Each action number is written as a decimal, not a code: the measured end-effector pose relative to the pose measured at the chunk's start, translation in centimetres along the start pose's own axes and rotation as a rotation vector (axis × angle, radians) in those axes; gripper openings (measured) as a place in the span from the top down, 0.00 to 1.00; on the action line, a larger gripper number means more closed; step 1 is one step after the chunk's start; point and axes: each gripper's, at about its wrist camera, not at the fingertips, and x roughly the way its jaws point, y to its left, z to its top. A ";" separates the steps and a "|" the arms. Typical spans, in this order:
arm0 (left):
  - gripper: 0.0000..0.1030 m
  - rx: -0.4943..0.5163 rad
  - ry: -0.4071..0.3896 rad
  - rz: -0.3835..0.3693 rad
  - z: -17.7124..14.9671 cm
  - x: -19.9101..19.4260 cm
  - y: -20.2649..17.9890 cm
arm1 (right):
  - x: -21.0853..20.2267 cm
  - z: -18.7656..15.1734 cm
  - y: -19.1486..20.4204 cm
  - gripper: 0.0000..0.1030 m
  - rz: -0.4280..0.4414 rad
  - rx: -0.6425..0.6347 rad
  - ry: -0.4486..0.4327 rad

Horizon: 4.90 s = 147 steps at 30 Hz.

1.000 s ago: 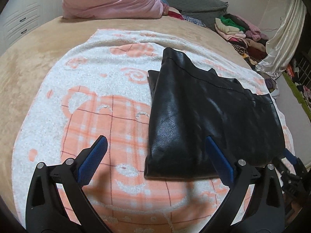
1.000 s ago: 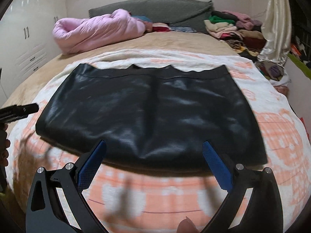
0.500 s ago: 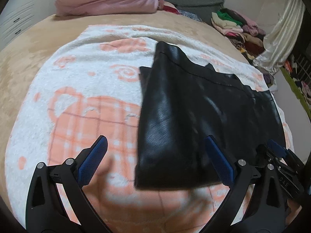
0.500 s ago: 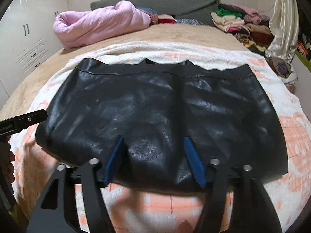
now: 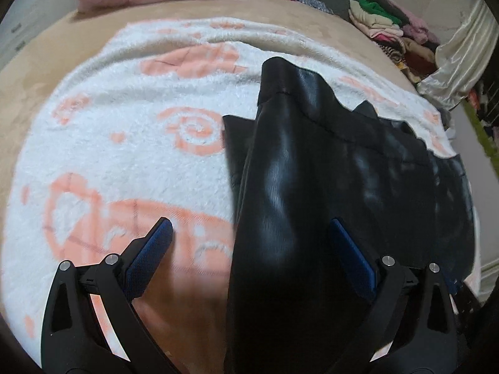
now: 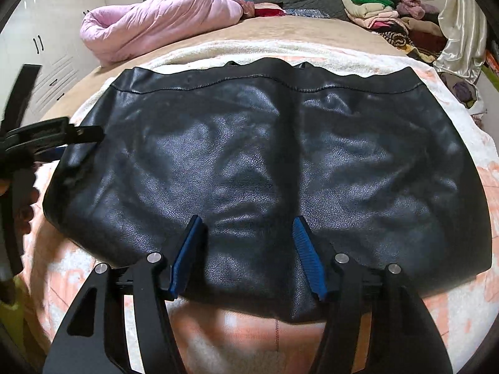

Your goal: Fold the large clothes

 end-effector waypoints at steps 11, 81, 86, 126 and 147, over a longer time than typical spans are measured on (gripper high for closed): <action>0.63 0.008 -0.002 -0.127 0.0 0.2 -1.1 | -0.8 8.1 -1.7 0.60 0.034 0.032 -0.096; 0.75 0.175 -0.192 -0.288 2.5 -10.3 -12.0 | -10.3 -0.3 8.1 0.83 -0.049 -0.503 -0.504; 0.75 0.233 -0.184 -0.277 2.2 -10.5 -16.1 | -11.6 -0.6 4.6 0.85 -0.047 -0.410 -0.511; 0.44 0.140 0.047 -0.260 -3.1 -0.8 -18.9 | -10.7 2.4 -11.9 0.27 0.421 0.373 -0.170; 0.44 0.122 0.070 -0.301 -4.2 -0.7 -16.9 | -6.5 12.2 -9.2 0.67 0.203 0.072 0.123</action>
